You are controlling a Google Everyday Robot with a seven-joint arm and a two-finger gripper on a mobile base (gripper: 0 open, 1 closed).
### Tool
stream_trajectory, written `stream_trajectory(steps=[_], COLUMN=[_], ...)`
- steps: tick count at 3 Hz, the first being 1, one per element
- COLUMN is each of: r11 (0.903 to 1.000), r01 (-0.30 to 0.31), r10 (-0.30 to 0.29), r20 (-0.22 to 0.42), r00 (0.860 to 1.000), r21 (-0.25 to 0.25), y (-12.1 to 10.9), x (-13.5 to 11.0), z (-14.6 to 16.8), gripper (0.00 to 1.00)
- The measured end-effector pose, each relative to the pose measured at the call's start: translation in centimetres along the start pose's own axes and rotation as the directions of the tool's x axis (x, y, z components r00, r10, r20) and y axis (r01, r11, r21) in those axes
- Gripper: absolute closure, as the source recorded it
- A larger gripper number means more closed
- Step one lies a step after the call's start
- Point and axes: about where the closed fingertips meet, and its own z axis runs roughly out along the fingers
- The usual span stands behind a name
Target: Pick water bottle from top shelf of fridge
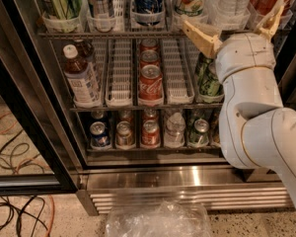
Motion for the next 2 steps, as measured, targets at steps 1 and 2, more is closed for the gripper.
stream_trajectory(steps=[1, 2], r11=[1.0, 1.0], r01=[0.0, 0.0], r10=[0.0, 0.0], r20=[0.0, 0.0], r00=[1.0, 1.0], r21=[0.0, 0.0], y=[0.0, 0.0], x=[0.0, 0.0], z=[0.0, 0.0], gripper=[0.05, 0.22])
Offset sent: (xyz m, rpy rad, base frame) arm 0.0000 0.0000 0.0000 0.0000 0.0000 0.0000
